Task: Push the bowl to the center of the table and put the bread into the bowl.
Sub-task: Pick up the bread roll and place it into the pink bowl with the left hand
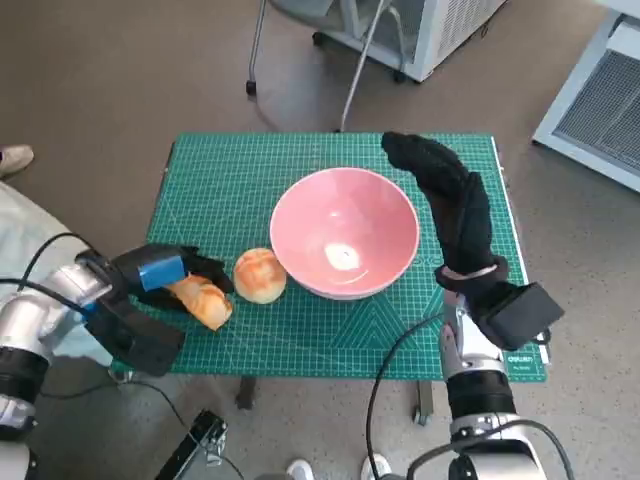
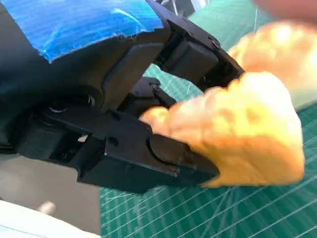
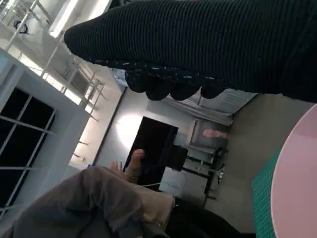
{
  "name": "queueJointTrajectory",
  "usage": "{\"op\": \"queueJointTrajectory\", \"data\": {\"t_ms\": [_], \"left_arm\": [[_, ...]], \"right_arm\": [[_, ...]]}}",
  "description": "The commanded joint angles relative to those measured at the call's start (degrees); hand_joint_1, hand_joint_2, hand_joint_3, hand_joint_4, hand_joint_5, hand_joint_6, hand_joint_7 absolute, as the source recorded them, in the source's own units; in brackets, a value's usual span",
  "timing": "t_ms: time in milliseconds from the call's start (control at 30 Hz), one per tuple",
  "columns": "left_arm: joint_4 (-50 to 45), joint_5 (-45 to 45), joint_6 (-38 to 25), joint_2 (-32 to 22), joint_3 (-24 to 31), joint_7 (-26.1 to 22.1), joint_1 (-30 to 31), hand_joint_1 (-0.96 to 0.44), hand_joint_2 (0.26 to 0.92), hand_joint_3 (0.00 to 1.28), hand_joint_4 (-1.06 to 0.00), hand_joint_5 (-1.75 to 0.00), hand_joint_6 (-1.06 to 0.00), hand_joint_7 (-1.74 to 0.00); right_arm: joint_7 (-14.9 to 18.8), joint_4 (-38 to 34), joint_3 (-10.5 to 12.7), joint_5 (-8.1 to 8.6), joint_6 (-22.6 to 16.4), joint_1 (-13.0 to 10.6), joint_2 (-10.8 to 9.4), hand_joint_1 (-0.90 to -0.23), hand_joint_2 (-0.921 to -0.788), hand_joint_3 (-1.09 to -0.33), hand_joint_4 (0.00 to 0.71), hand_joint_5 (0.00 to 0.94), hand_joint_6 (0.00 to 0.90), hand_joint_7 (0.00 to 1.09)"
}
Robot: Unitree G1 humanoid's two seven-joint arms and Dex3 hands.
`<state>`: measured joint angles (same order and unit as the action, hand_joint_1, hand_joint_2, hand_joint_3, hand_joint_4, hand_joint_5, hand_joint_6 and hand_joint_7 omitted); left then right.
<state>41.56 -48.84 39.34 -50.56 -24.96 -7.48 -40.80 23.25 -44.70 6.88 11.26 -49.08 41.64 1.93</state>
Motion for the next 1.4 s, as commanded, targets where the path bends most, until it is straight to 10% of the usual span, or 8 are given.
{"op": "queueJointTrajectory", "data": {"t_ms": [33,400,533,733,1400], "left_arm": [[-3.81,6.33,1.09,-2.95,5.76,-0.88,-3.5,0.0,0.918,0.06,-0.51,-1.34,-0.84,-0.94],[-14.62,12.46,-5.87,-2.8,15.2,-2.8,-11.05,0.0,0.856,0.18,-0.53,-1.25,-0.79,-1.09],[-19.31,12.82,-8.86,-1.23,16.75,-2.42,-13.17,0.0,0.677,0.54,-0.49,-1.35,-0.76,-1.21],[-24.36,12.66,-12.81,3.63,16.39,-1.94,-15.32,0.0,0.575,0.71,-0.51,-1.38,-0.77,-1.24],[1.59,4.92,-5.9,22.77,0.03,1.67,-26.71,0.0,0.9,0.17,-0.51,-1.22,-0.67,-1.26]], "right_arm": [[-0.67,-1.1,0.38,-0.23,-0.09,-1.07,0.41,-0.454,-0.921,-0.601,0.411,0.004,0.115,0.81],[-1.01,-2.0,0.42,-0.42,-0.66,-0.64,0.64,-0.454,-0.921,-0.607,0.412,0.004,0.115,0.8],[-0.89,-2.21,0.49,-0.19,-0.48,-0.53,0.66,-0.455,-0.921,-0.609,0.412,0.004,0.111,0.8],[-0.3,-2.22,0.71,0.54,0.07,-0.43,0.73,-0.467,-0.921,-0.609,0.411,0.004,0.109,0.79],[0.41,0.11,1.22,1.78,0.35,-1.71,1.04,-0.469,-0.921,-0.61,0.411,0.003,0.102,0.78]]}}
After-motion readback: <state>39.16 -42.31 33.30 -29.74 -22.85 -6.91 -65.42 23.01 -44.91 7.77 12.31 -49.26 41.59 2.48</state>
